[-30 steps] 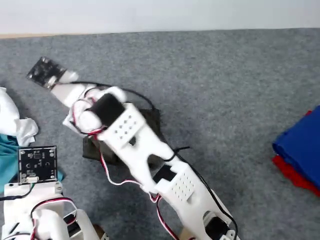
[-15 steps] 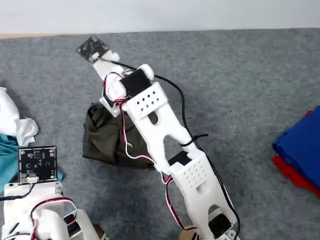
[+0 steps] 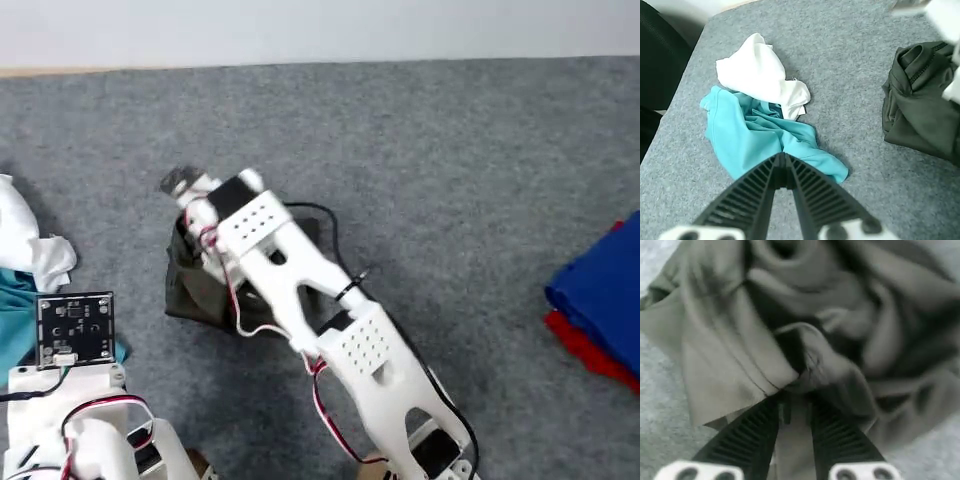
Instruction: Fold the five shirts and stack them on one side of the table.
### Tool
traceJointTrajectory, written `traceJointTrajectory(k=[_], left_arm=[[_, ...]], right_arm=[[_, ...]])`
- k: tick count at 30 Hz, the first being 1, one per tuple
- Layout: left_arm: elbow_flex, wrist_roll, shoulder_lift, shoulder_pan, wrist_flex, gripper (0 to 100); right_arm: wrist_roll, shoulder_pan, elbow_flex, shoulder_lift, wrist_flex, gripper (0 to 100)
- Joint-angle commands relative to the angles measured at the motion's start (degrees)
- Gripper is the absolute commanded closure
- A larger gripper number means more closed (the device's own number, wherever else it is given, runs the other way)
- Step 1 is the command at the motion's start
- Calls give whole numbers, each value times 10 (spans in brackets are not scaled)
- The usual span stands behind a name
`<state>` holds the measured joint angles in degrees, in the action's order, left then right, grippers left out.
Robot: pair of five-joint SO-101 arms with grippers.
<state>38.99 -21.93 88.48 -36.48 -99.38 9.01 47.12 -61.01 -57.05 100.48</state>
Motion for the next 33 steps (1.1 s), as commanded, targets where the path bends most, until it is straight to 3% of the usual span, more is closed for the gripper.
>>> traceJointTrajectory(k=[1, 6, 13, 17, 23, 33], left_arm=[[-1, -4, 0, -2, -3, 997], [-1, -4, 0, -2, -3, 997], [-1, -4, 0, -2, -3, 997], [-1, -4, 0, -2, -3, 997], [-1, -4, 0, -2, -3, 997], [-1, -4, 0, -2, -3, 997]], right_arm=[[4, 52, -4, 12, 15, 931], [4, 120, -4, 49, 15, 931], [27, 124, -4, 145, 20, 930], [65, 90, -4, 227, 20, 927], [74, -15, 0, 291, 20, 927], [75, -81, 38, 227, 15, 926]])
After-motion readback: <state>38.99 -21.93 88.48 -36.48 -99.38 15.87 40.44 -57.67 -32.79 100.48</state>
